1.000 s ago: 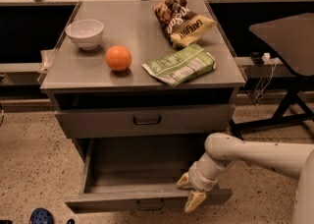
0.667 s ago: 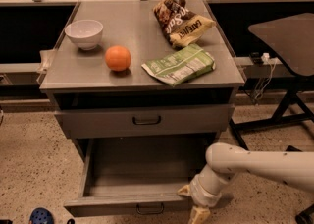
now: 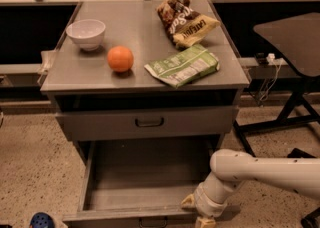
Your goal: Open middle drawer
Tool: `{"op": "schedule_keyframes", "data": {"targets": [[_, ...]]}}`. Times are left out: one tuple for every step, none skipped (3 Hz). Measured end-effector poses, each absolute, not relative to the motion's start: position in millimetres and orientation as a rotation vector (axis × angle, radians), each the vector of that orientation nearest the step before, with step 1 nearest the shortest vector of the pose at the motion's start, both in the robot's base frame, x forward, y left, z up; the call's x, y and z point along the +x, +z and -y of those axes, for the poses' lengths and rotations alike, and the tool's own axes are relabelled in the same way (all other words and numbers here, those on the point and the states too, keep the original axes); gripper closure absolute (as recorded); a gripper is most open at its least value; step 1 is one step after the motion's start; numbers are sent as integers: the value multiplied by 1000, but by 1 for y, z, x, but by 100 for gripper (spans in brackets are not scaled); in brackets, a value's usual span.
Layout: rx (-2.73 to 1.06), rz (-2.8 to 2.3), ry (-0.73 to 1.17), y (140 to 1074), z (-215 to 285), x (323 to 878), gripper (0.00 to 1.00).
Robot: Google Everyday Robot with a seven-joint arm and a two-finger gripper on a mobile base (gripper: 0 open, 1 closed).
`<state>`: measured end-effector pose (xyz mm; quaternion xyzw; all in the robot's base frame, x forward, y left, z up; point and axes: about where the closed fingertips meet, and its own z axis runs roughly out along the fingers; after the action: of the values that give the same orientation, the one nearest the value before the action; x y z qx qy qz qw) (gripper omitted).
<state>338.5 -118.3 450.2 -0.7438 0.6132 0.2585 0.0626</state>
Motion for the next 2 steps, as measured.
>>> {"op": "schedule_keyframes", "data": {"targets": [[-2243,-1851,723,468,122,329,34],[-2194,-1843,597,495,136,336,24]]}}
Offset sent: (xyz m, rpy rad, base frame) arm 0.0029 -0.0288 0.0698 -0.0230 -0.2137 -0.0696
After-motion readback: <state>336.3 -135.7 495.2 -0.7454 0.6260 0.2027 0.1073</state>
